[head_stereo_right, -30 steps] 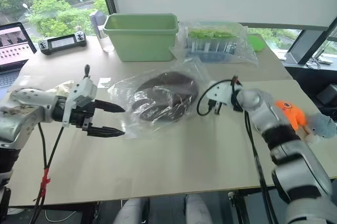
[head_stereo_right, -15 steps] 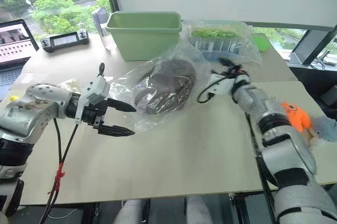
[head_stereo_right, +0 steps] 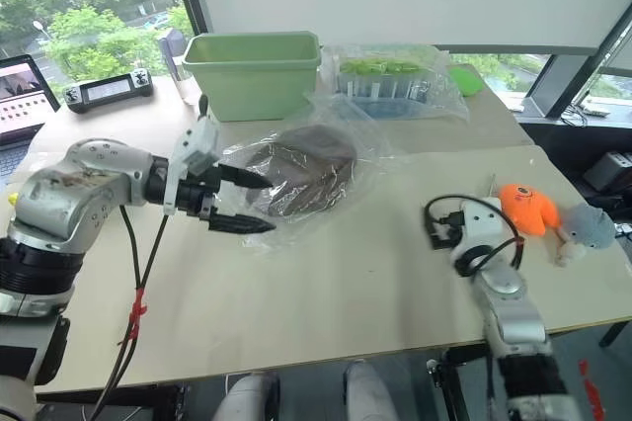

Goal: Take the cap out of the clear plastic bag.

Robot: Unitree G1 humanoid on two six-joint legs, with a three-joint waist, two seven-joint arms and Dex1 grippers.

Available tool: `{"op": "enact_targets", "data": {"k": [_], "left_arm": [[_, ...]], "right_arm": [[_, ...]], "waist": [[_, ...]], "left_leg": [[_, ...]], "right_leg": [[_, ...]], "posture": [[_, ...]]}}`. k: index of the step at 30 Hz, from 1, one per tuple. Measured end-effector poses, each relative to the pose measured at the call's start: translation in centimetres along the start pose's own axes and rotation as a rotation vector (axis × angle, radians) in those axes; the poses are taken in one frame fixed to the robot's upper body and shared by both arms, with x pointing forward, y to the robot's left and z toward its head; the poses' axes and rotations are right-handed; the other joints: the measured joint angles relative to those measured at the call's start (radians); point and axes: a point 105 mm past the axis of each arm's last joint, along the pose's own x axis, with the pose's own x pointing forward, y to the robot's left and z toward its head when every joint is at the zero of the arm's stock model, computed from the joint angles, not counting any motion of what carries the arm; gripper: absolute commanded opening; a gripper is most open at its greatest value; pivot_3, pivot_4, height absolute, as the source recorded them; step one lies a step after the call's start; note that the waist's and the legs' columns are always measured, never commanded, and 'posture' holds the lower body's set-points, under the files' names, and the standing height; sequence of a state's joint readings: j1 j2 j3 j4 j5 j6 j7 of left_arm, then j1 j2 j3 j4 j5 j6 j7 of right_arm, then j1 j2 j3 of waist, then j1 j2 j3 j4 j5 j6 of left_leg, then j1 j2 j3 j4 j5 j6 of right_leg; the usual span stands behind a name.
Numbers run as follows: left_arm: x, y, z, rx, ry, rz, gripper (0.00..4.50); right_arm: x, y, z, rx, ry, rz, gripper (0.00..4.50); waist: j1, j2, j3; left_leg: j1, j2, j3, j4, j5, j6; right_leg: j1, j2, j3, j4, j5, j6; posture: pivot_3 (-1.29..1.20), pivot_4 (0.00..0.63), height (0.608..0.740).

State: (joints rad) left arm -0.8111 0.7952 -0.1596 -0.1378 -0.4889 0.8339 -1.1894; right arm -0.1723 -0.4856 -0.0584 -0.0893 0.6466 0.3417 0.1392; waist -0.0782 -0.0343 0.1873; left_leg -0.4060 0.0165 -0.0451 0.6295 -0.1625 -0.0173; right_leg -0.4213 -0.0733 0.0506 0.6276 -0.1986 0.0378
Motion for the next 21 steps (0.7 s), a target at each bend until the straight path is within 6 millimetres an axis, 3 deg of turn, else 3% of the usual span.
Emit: {"op": "enact_targets", "data": {"k": [3,7,12,16,18,19,21], "left_arm": [[-0.5,0.8,1.6,0.008,-0.022,0.067,4.50],[-0.6,0.9,2.1,-0.013,-0.028,0.082,4.50],[-1.8,-0.1,1.7,-0.053,-0.009,0.055,4.50],[-4.5,-0.5,1.0,-0.073,0.023,0.113,4.50],[-5.9,-0.4,-0.6,-0.094,0.046,0.162,4.50],[-6.2,-0.2,-1.6,-0.117,0.058,0.178,4.50],[-6.6,-0.2,-3.0,-0.160,0.072,0.200,4.50]], "right_arm": [[-0.3,5.5,1.3,0.341,0.069,0.188,4.47],[0.6,9.6,0.5,0.593,0.187,0.267,4.47],[1.5,9.6,0.0,0.688,0.240,0.247,4.47],[2.6,10.0,-0.4,0.686,0.278,0.259,4.47],[3.5,10.1,-0.9,0.670,0.299,0.256,4.47],[4.0,10.4,-1.2,0.668,0.310,0.261,4.47],[5.4,12.0,-1.4,0.678,0.333,0.312,4.47]], "waist": [[0.012,0.000,0.000],[0.017,0.000,0.000],[0.020,0.000,0.000],[0.010,0.000,0.000],[0.007,0.000,0.000],[0.008,0.000,0.000],[0.008,0.000,0.000]], "left_leg": [[0.000,0.000,-0.001,0.000,0.000,0.001],[-0.003,0.000,-0.001,-0.002,0.000,0.001],[-0.009,0.000,-0.001,-0.003,0.000,0.001],[-0.009,0.001,-0.001,-0.003,0.000,0.001],[-0.004,0.001,-0.001,-0.003,0.000,0.001],[-0.003,0.002,-0.001,-0.003,0.000,0.001],[-0.004,0.004,-0.003,-0.002,0.000,0.001]], "right_leg": [[0.000,0.001,-0.001,0.001,-0.001,-0.002],[-0.003,0.001,-0.001,-0.001,-0.002,-0.002],[-0.007,0.000,-0.002,-0.003,0.001,0.006],[-0.008,0.001,-0.002,-0.003,0.001,0.006],[-0.006,0.002,-0.001,-0.002,0.001,0.004],[-0.004,0.003,-0.001,-0.002,-0.003,-0.003],[-0.004,0.007,-0.001,-0.002,-0.003,-0.004]], "posture": [[0.00,0.150,0.737],[0.00,0.150,0.737],[0.00,0.150,0.737],[0.00,0.150,0.737],[0.00,0.150,0.737],[0.00,0.150,0.737],[0.00,0.150,0.737]]}}
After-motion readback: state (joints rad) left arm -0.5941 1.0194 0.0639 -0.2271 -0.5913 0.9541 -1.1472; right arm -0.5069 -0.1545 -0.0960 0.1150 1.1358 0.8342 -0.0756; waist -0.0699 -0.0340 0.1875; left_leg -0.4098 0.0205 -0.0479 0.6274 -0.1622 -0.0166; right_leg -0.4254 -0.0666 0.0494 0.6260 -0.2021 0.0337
